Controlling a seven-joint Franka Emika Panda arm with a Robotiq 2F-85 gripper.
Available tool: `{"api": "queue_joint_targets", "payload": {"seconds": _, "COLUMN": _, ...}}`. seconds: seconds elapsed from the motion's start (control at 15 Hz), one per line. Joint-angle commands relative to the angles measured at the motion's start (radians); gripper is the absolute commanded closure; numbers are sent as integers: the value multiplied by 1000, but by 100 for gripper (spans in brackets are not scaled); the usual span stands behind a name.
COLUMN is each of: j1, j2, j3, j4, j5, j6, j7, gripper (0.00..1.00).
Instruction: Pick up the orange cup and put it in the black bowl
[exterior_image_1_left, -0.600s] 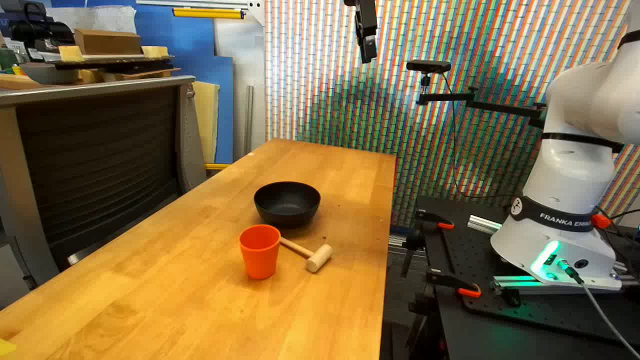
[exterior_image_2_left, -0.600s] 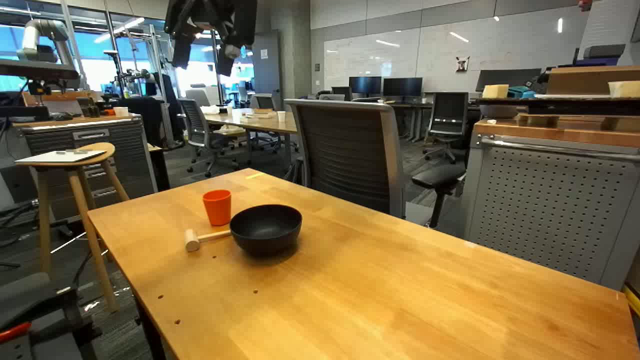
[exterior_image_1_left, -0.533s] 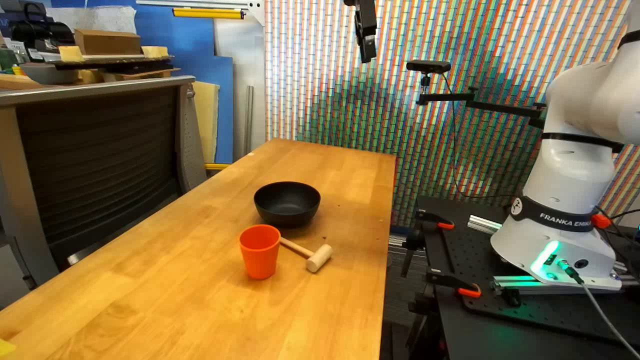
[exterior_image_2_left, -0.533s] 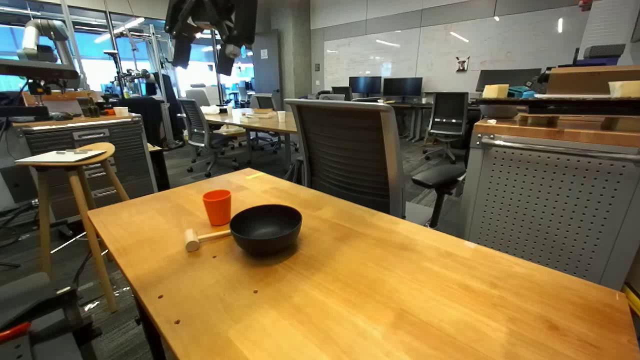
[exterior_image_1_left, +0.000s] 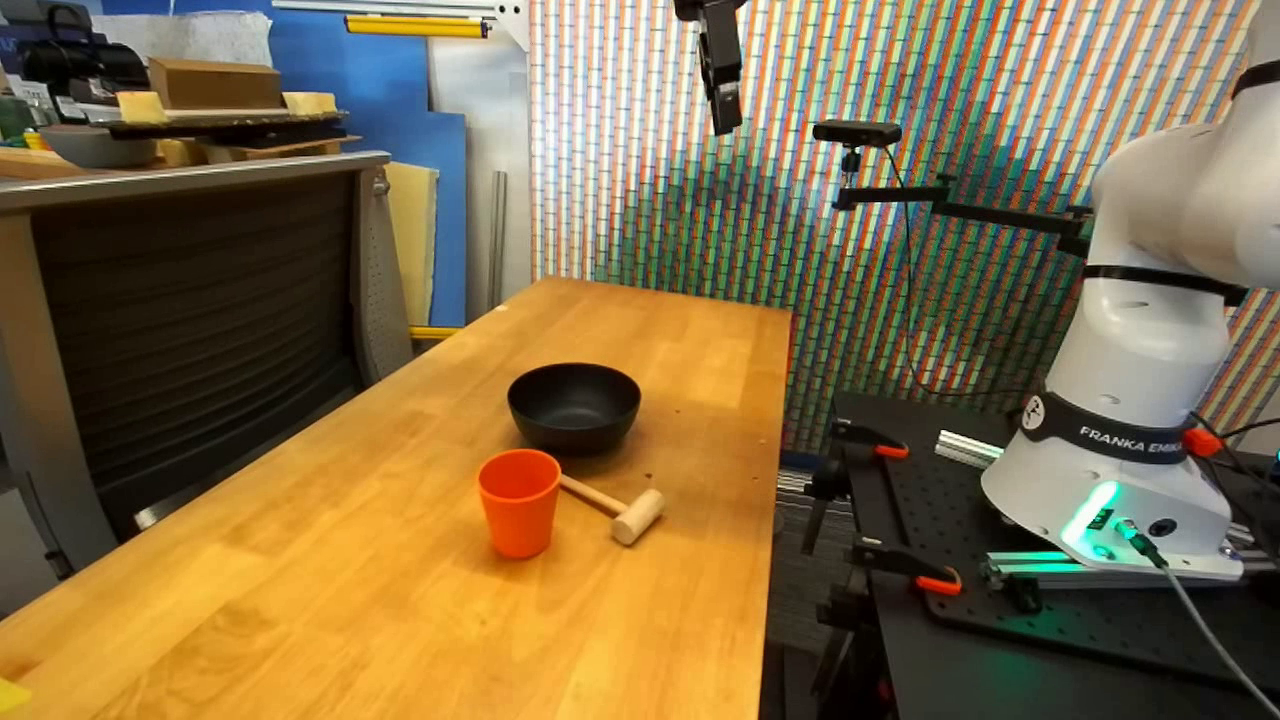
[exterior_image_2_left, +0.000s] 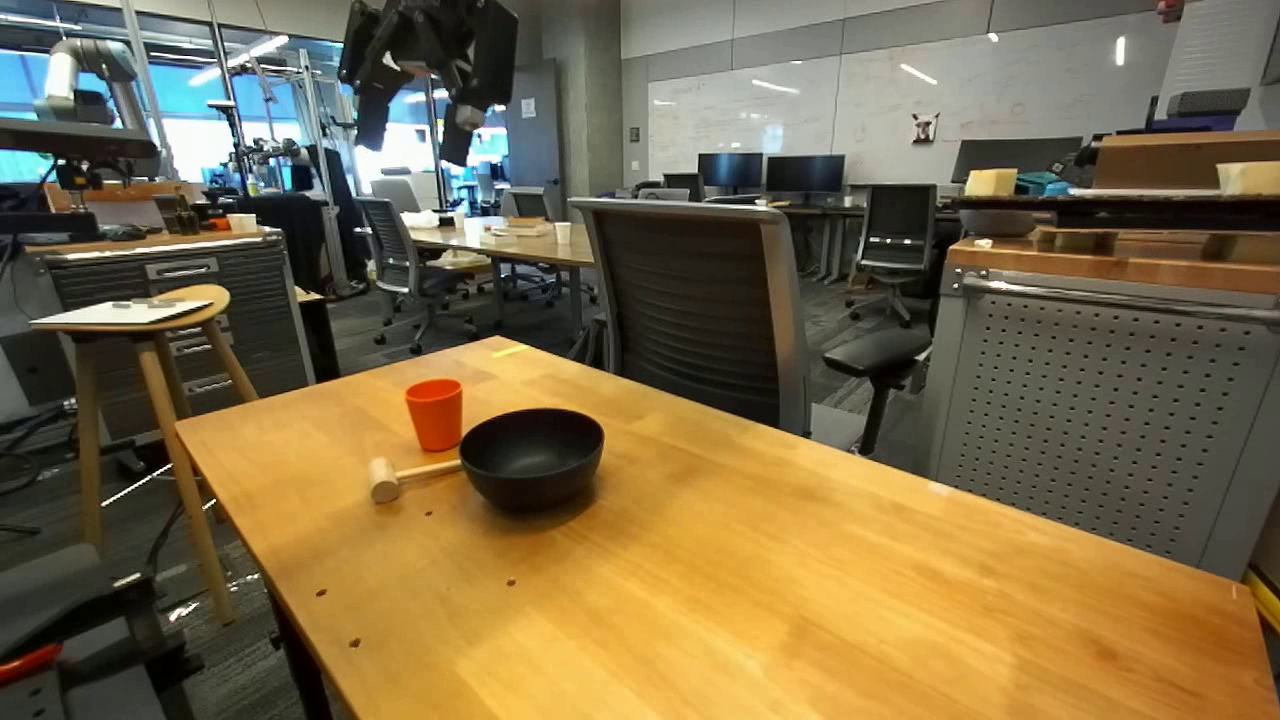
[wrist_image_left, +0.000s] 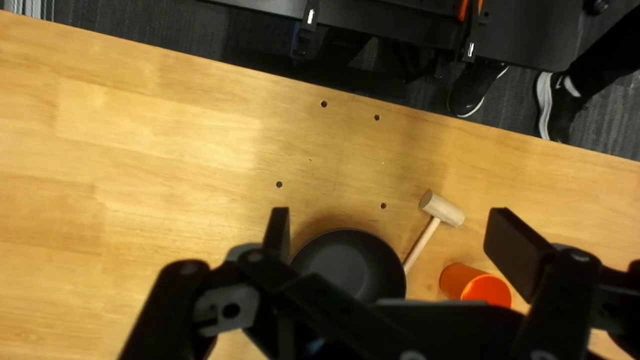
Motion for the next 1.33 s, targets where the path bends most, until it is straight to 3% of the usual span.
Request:
{"api": "queue_joint_targets", "payload": {"seconds": 0.0, "j1": 37, "j2": 156, "j3": 87, "j4": 63, "j5": 8, "j6": 62, "j7": 98, "gripper": 0}}
{"api": "queue_joint_targets", "payload": {"seconds": 0.53, "j1": 176, "j2": 572, "j3": 252, "j4": 284, "j5": -96, "j6": 135, "j7": 251, "gripper": 0}}
{"api": "queue_joint_targets", "payload": {"seconds": 0.8, "j1": 234, "j2": 743, "j3": 244, "j4": 423, "j5": -183, "j6": 118, "j7": 270, "gripper": 0}}
{"api": "queue_joint_targets", "payload": {"seconds": 1.27, "j1": 229, "j2": 917, "j3": 240, "j4": 609, "j5": -186, "j6": 60, "j7": 226, "gripper": 0}}
